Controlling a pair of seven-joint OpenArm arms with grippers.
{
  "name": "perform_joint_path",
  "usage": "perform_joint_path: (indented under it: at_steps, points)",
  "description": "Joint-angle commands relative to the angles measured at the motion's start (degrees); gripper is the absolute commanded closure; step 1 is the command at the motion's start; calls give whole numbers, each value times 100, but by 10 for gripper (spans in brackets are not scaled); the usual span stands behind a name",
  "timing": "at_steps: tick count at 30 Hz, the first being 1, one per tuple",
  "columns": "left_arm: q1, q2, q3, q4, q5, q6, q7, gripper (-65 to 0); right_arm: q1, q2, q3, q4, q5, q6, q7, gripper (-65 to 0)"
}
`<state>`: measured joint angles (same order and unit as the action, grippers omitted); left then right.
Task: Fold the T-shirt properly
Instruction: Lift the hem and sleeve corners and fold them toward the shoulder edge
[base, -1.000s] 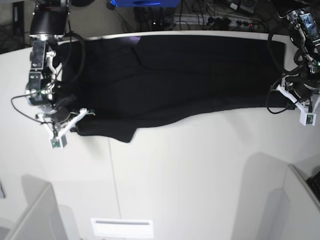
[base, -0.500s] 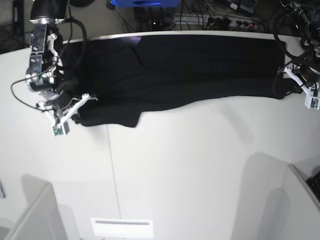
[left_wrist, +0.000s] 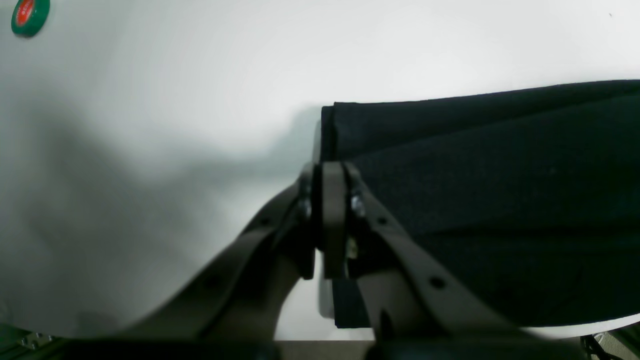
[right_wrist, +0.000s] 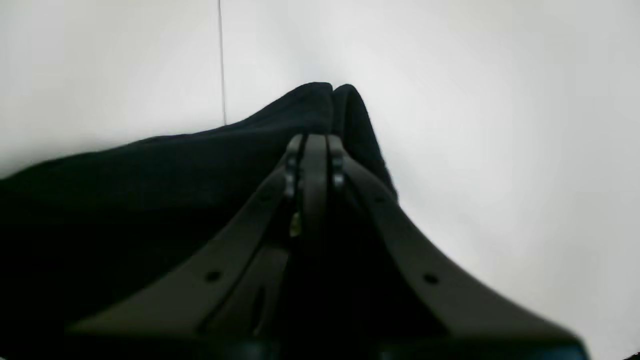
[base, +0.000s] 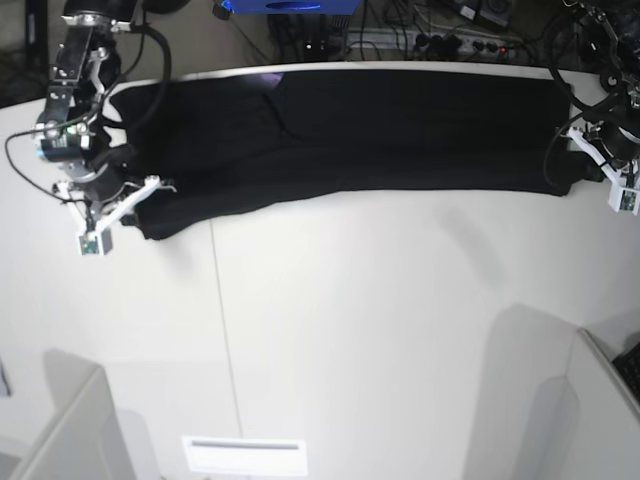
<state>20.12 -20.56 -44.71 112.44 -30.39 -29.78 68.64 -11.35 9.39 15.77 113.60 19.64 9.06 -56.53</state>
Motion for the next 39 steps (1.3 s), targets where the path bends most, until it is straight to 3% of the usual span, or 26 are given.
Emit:
perform_joint_path:
  at_steps: [1, 7, 17, 26, 39]
  points:
    - [-21, -120, -193, 110, 28, 2, -47, 0, 50, 59, 27, 126, 36, 22, 102, 0]
    - [-21, -155, -501, 153, -68, -95, -47, 0, 50, 41, 27, 126, 36, 22, 146, 0]
    - [-267, -155, -465, 153, -192, -112, -20, 0, 498, -170, -8, 126, 36, 22, -92, 0]
    - [331, -164, -492, 171, -200, -147, -29, 0, 226, -319, 27, 161, 54, 22, -92, 0]
    - [902, -147, -501, 189, -218, -156, -64, 0, -443, -275, 1170, 205, 2278, -5, -496, 0]
